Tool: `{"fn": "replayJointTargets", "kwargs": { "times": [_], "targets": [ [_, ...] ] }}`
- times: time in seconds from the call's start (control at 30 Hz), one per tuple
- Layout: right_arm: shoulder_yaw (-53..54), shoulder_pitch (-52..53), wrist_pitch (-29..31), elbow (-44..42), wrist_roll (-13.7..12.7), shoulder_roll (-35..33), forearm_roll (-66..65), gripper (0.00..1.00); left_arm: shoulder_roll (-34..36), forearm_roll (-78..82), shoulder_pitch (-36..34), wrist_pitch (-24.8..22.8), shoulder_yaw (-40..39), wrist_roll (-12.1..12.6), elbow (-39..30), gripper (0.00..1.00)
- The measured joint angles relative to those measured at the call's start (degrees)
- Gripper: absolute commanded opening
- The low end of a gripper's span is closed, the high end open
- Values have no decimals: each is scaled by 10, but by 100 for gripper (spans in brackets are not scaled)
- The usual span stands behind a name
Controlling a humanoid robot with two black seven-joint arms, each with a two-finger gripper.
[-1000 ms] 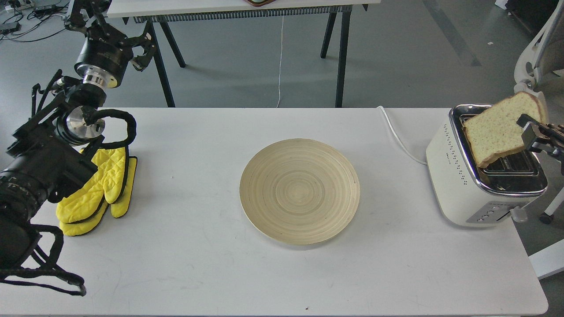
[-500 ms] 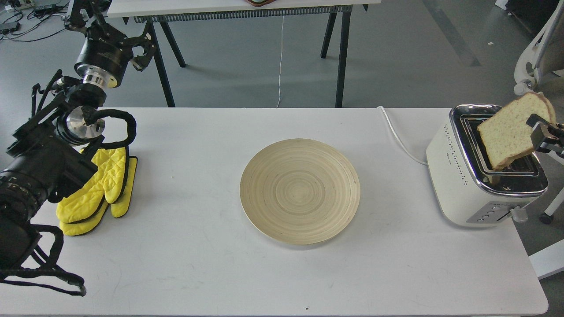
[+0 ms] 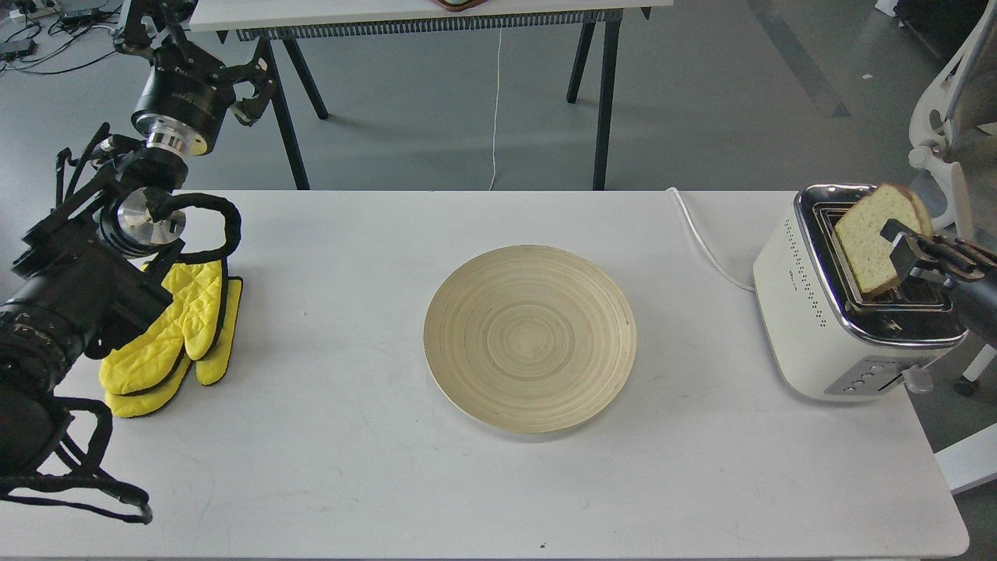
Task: Put bread in toaster with right arm
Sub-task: 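Release the bread and withdraw the right gripper up from the toaster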
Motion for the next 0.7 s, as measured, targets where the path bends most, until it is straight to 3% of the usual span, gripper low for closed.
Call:
{"fn": "replayJointTargets", "kwargs": {
  "times": [0.07, 0.1, 0.3, 0.47, 0.7],
  "targets": [
    [4, 1, 0, 5, 3, 2, 1, 96, 0, 0, 0, 0, 0, 0, 0, 100],
    [7, 2, 0, 8, 4, 2, 2, 97, 0, 0, 0, 0, 0, 0, 0, 100],
    [77, 3, -3, 30, 5, 2, 38, 98, 0, 0, 0, 0, 0, 0, 0, 100],
    [163, 4, 7, 40, 8, 33, 199, 100, 0, 0, 0, 0, 0, 0, 0, 100],
    [265, 13, 110, 34, 45, 109, 353, 99, 0, 0, 0, 0, 0, 0, 0, 100]
  ]
}}
